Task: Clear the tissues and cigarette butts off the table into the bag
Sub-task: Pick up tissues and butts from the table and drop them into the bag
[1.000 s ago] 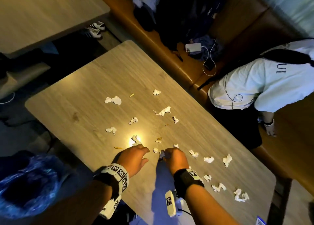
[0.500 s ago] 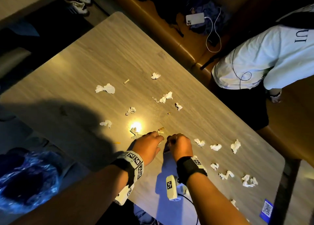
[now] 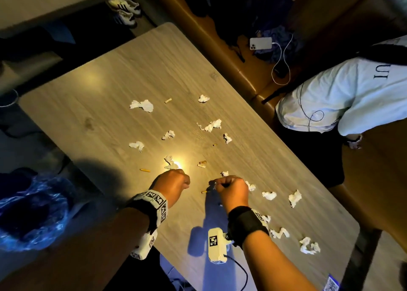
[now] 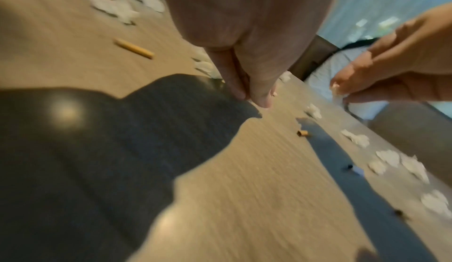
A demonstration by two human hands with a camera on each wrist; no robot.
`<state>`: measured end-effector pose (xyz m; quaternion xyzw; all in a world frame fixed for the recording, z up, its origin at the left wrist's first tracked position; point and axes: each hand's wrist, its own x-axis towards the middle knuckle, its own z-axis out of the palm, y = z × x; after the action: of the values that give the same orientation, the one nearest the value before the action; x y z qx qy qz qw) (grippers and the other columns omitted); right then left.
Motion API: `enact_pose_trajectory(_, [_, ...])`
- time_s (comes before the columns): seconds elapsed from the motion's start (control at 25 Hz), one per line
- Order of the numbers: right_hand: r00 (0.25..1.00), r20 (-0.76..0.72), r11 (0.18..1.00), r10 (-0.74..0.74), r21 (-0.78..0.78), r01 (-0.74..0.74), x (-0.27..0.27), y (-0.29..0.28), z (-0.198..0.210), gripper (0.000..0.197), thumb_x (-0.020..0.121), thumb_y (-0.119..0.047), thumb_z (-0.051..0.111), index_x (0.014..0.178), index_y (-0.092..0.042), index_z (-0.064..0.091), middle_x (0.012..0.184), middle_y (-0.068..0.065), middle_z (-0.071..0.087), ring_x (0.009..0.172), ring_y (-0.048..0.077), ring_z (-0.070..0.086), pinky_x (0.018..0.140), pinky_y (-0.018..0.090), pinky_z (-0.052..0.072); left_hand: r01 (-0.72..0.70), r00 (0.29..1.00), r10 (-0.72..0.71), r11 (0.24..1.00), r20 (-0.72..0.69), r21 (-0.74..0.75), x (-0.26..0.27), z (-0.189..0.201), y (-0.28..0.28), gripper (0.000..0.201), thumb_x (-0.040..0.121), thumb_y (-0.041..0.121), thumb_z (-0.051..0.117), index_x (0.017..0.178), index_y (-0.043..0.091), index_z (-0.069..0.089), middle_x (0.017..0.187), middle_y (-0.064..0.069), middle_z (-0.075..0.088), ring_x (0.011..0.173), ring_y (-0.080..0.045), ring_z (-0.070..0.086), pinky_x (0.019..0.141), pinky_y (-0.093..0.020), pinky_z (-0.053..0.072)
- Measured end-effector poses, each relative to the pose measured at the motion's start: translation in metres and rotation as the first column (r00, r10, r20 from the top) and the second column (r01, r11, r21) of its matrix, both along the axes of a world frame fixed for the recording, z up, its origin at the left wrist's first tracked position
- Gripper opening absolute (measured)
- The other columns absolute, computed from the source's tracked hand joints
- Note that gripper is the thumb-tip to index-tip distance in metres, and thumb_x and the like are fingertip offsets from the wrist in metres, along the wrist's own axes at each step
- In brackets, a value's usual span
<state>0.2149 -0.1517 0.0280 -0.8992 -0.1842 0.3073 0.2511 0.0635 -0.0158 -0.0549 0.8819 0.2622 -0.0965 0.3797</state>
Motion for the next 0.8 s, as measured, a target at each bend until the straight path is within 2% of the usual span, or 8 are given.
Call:
enact_pose_trajectory(0.08, [0.999,-0.013,0.998,0.053,0.018,-0.053,-0.006,0.006,0.008,0.019,0.081,0.001,0.068,0.074,-0.015,0.076,0.078,-0.005,0.068,0.074,0.008,0.064,0.072,0.023,0.048,-0.221,0.972,0.223,0.974,0.069,-0.048,-0.033,0.004,0.0,0.01,0.086,0.031,0.07,0.09,0.025,0.077,0.096,0.004,0.071,0.09,-0.018,0.068,0.079,-0.031,0.055])
enact_pose_trajectory(0.16, [0.991,-0.027,0.991,0.128,0.04,-0.127,-0.016,0.016,0.015,0.02,0.08,0.001,0.069,0.069,-0.015,0.074,0.08,-0.001,0.071,0.075,0.01,0.066,0.07,0.023,0.051,-0.39,0.911,0.394,0.919,0.126,-0.057,-0.072,0.016,0.008,0.005,0.082,0.03,0.076,0.086,0.027,0.077,0.092,0.011,0.071,0.086,-0.01,0.068,0.078,-0.029,0.056])
enact_pose_trajectory(0.28, [0.969,-0.037,0.97,0.242,0.044,-0.241,-0.034,0.043,0.023,0.019,0.079,-0.002,0.07,0.067,-0.016,0.073,0.08,-0.002,0.072,0.076,0.012,0.068,0.071,0.028,0.055,-0.59,0.787,0.591,0.805,0.176,-0.063,-0.136,0.031,0.032,0.007,0.074,0.019,0.085,0.077,0.021,0.079,0.081,0.009,0.071,0.073,-0.008,0.068,0.07,-0.026,0.056])
enact_pose_trajectory(0.36, [0.944,-0.044,0.945,0.327,0.036,-0.326,-0.06,0.07,0.033,0.018,0.08,-0.003,0.07,0.069,-0.016,0.073,0.081,-0.003,0.071,0.077,0.009,0.066,0.072,0.024,0.051,-0.711,0.682,0.699,0.703,0.215,-0.031,-0.188,0.041,0.049,0.01,0.071,0.017,0.087,0.073,0.018,0.078,0.074,0.007,0.07,0.066,-0.009,0.067,0.065,-0.024,0.054])
enact_pose_trajectory(0.48, [0.898,-0.046,0.899,0.437,0.065,-0.434,-0.111,0.116,0.039,0.02,0.079,-0.002,0.07,0.067,-0.018,0.075,0.076,-0.006,0.07,0.071,0.004,0.065,0.066,0.019,0.048,-0.835,0.536,0.819,0.549,0.202,-0.011,-0.264,0.043,0.062,0.007,0.074,0.017,0.085,0.075,0.018,0.078,0.078,0.004,0.073,0.069,-0.01,0.068,0.067,-0.023,0.052])
enact_pose_trajectory(0.6, [0.84,-0.067,0.841,0.538,0.118,-0.528,-0.167,0.158,0.032,0.023,0.077,-0.004,0.074,0.065,-0.024,0.074,0.073,-0.008,0.071,0.068,0.003,0.067,0.066,0.017,0.051,-0.904,0.427,0.896,0.427,0.123,0.028,-0.329,0.031,0.062,0.008,0.078,0.023,0.079,0.071,0.02,0.076,0.073,0.001,0.073,0.065,-0.016,0.068,0.064,-0.035,0.055])
enact_pose_trajectory(0.68, [0.78,-0.1,0.786,0.618,0.125,-0.606,-0.214,0.185,0.018,0.019,0.077,-0.006,0.075,0.07,-0.023,0.075,0.075,-0.008,0.072,0.072,0.003,0.068,0.07,0.019,0.054,-0.951,0.31,0.947,0.308,0.087,0.038,-0.372,0.013,0.063,0.016,0.076,0.03,0.073,0.064,0.019,0.073,0.064,-0.002,0.071,0.059,-0.02,0.067,0.058,-0.036,0.053])
enact_pose_trajectory(0.8, [0.687,-0.143,0.701,0.713,0.102,-0.706,-0.287,0.226,-0.012,0.016,0.076,-0.004,0.077,0.075,-0.019,0.075,0.075,-0.007,0.073,0.073,0.0,0.067,0.07,0.016,0.054,-0.987,0.157,0.987,0.157,0.01,0.011,-0.424,-0.017,0.072,0.025,0.075,0.035,0.066,0.062,0.014,0.069,0.06,-0.001,0.068,0.058,-0.021,0.066,0.058,-0.038,0.052])
